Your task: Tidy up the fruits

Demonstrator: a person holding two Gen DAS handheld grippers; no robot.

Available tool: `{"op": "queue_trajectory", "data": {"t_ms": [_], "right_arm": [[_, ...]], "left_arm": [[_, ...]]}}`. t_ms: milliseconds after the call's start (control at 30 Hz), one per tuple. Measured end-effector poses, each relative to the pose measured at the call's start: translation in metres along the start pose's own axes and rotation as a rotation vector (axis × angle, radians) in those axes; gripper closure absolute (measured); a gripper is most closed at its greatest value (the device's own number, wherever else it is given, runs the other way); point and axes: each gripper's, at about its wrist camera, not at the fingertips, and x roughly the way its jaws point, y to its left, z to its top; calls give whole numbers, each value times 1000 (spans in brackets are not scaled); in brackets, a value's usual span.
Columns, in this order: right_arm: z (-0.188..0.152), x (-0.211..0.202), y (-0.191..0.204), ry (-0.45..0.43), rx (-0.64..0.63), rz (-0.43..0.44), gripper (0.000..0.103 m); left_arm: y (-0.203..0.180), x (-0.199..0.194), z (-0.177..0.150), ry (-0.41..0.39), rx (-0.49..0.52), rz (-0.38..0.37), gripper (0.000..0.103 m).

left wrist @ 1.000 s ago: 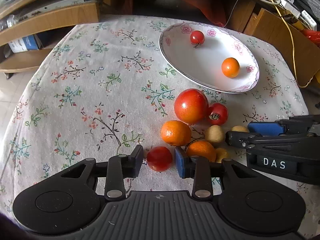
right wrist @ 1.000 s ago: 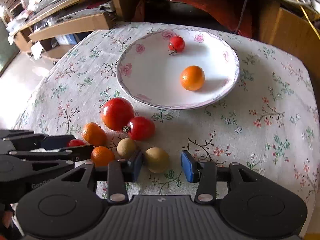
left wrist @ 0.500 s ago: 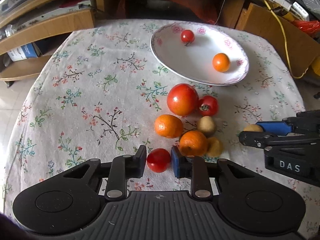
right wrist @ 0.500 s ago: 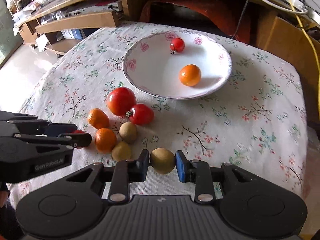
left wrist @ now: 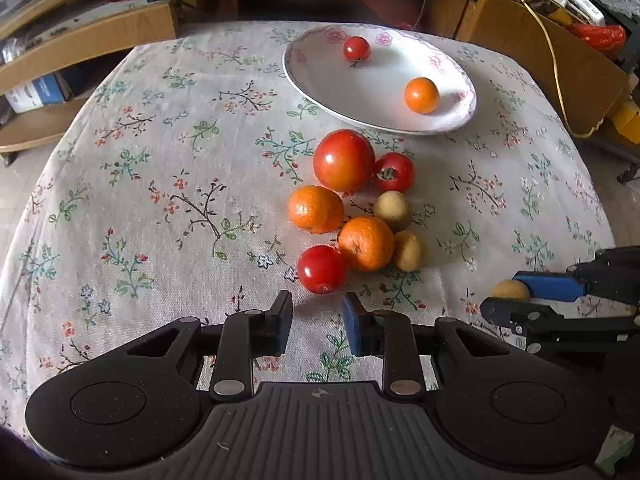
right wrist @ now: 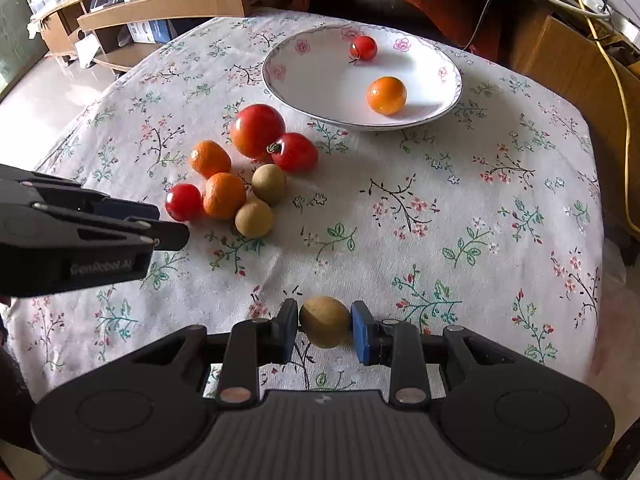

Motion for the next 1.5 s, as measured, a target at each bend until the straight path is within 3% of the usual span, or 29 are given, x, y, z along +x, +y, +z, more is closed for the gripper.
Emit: {"op": "queue_trajectory", "data": {"t_ms": [167, 433, 567, 967, 1133, 1500], "right_arm": [[4, 2, -6, -6, 20, 25, 72], [3, 5, -6, -10, 20, 20, 72], [4, 4, -9, -11, 29, 26, 72], [4, 6, -8, -4, 22, 26, 72], [4, 7, -8, -3, 18, 25, 72], [5, -2, -14, -27, 34, 32, 73]], "left_arm": [[8, -6, 9, -36, -54, -34, 53], [2, -1, 15, -48, -50, -32, 49], [4, -5, 11, -38, -54, -61, 52], [-8, 13, 18, -17, -3, 16, 53], [-14, 12, 19, -19, 14, 36, 66], [-22, 0, 11, -13, 37, 3, 68]]}}
